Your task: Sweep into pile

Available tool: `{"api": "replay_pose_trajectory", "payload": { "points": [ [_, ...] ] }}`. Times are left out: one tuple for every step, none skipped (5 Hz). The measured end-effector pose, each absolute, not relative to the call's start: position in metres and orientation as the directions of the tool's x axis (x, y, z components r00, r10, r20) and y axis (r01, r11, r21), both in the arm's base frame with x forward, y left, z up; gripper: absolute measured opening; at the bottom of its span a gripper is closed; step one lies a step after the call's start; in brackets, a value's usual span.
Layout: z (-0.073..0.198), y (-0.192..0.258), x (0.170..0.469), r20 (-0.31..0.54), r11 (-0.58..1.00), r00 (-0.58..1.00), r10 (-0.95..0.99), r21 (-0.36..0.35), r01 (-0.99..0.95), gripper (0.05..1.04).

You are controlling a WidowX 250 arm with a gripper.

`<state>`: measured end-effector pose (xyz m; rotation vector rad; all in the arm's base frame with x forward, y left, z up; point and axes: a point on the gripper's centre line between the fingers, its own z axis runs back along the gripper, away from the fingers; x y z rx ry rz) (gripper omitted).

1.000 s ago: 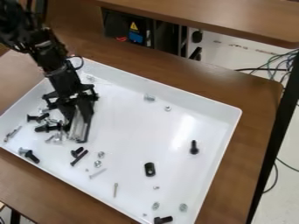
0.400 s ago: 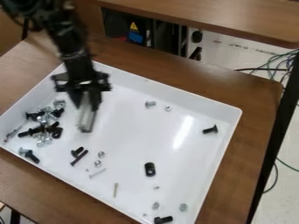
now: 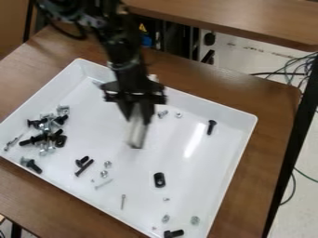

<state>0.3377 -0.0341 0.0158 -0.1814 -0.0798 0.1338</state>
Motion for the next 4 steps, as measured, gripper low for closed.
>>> {"api": "replay_pose_trajectory", "payload": {
  "points": [
    [0.003, -0.084, 0.318, -0.035, 0.975, 0.995, -0.091, -0.205, 0.082, 0.353],
    [-0.011, -0.132, 0.303, -0.071, 0.949, 0.969, -0.237, -0.23, 0.215, 0.353],
    [-0.02, -0.157, 0.309, -0.067, 0.931, 0.968, -0.242, -0.296, 0.213, 0.353],
    [-0.033, -0.141, 0.325, -0.088, 0.933, 0.98, -0.181, -0.329, 0.143, 0.353]
  ]
}}
